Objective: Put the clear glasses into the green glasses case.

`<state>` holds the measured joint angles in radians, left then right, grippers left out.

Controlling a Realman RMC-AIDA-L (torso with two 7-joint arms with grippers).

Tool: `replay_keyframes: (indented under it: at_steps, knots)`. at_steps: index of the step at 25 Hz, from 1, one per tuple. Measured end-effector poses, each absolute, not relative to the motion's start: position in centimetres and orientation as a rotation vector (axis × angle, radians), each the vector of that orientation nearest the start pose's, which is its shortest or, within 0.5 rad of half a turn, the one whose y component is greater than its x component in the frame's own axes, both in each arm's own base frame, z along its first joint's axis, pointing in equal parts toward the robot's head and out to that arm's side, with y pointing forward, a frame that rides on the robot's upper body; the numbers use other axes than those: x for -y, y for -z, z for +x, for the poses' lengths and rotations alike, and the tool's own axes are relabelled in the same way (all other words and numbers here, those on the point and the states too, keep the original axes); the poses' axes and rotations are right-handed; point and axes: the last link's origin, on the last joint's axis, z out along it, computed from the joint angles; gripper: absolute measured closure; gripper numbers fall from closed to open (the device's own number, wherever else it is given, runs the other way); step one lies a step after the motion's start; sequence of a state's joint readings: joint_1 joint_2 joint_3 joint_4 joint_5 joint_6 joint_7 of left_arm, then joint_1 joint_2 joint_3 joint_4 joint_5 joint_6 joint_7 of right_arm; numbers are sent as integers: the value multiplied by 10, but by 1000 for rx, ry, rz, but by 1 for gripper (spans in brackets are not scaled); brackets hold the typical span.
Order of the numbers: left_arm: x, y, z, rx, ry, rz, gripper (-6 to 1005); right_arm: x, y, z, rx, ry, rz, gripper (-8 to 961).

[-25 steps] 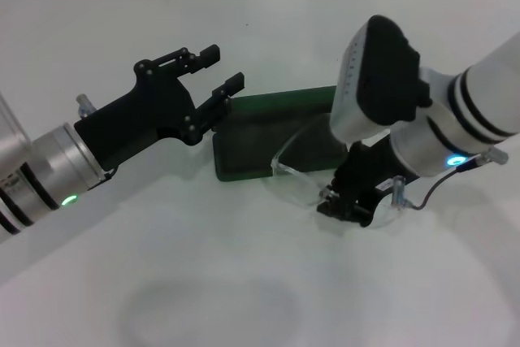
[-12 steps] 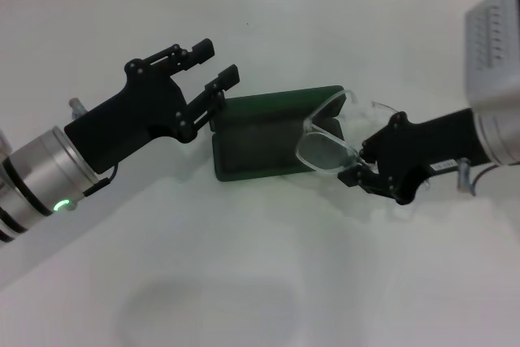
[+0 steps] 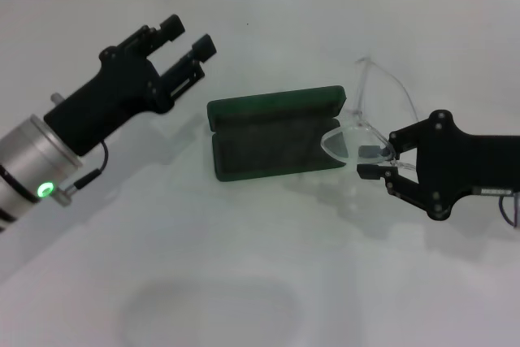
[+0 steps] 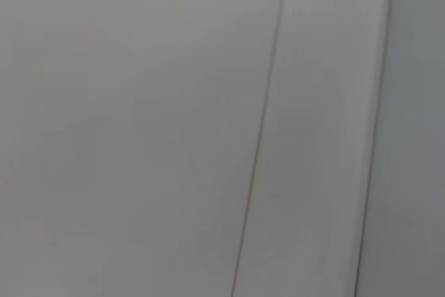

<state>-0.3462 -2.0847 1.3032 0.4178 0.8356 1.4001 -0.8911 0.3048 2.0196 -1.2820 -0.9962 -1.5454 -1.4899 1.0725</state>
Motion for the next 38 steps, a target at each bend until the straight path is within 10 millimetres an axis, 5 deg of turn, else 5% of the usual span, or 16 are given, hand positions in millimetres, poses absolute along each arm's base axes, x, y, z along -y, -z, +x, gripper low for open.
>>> replay_keyframes:
  at_steps: [8,17,25,38]
  knots:
    - [-326,1,-257,681,1296,-2155,330,-296,16,229,406,-837,-2650,833]
    - [-318,5,-210,495,1433,-2526,333,-303,34,217,476,-862,-2709,833]
    - [-325,18,-183,508,1393,-2750,335,-296,42,210,655,-865,-2703,834]
    - [-330,34,-177,671,1240,-2895,335,-296,34,207,758,-911,-2558,834]
